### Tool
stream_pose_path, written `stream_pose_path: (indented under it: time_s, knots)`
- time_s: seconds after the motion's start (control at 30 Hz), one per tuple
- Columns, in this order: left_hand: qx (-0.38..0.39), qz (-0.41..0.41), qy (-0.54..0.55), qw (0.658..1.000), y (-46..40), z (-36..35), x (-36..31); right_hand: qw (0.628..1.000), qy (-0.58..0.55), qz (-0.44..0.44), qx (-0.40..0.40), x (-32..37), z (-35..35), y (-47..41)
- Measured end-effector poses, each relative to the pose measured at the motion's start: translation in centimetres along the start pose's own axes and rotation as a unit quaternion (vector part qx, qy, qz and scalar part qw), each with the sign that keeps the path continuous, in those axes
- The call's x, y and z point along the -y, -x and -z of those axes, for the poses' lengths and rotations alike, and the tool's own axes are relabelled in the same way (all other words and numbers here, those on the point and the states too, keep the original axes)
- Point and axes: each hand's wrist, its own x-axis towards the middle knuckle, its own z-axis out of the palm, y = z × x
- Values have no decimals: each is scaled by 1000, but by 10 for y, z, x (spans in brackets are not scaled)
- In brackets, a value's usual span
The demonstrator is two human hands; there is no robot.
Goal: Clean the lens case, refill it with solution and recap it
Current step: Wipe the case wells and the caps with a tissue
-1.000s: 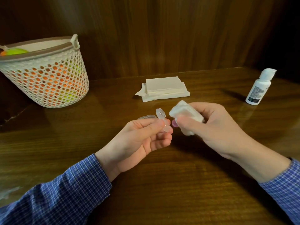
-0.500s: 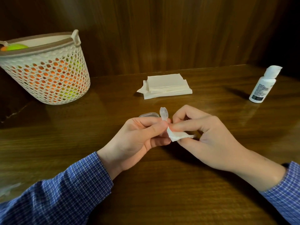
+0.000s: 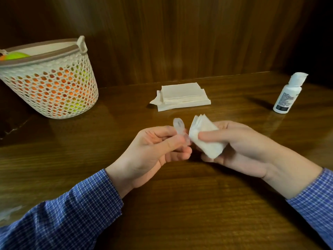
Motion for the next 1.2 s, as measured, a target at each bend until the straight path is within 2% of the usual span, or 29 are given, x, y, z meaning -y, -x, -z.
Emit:
stream_pose_path:
  time_s: [0.07, 0.13, 0.2, 0.23, 0.3, 0.33, 0.43, 0.53, 0.63, 0.87, 1.07, 1.2]
  knots:
    - [4, 5, 37, 999, 0, 2, -2, 994, -94, -10, -58, 2, 4, -2]
    - [4, 5, 45, 999, 0, 3, -2, 994, -76, 5, -84, 3, 1, -2]
    - [-8, -1, 25, 1000, -2, 2, -2, 990, 43, 35, -130, 2, -3, -3]
    - [-19, -7, 8, 1000, -2, 3, -2, 976, 127, 59, -167, 0, -4, -4]
    - [-44, -24, -38, 998, -2, 4, -1, 922, 273, 130, -243, -3, -5, -4]
    - [-55, -36, -69, 995, -1, 4, 0, 896, 326, 163, -254, -5, -4, -5]
    - [-70, -72, -215, 971, 2, 2, 4, 860, 402, 218, -224, -11, -1, -4]
    - [-62, -103, -376, 919, 5, 0, 9, 831, 450, 225, -238, -15, 4, -6]
    - [-60, -102, -490, 864, 7, -2, 12, 819, 471, 219, -242, -16, 6, -9]
    - [-92, -110, -588, 796, 7, 2, 12, 830, 473, 211, -206, -20, 10, -10]
    - [-117, -113, -605, 780, 8, 1, 15, 825, 485, 204, -205, -19, 10, -12]
    - [-107, -78, -581, 803, 13, -3, 12, 822, 486, 209, -211, -17, 10, -11]
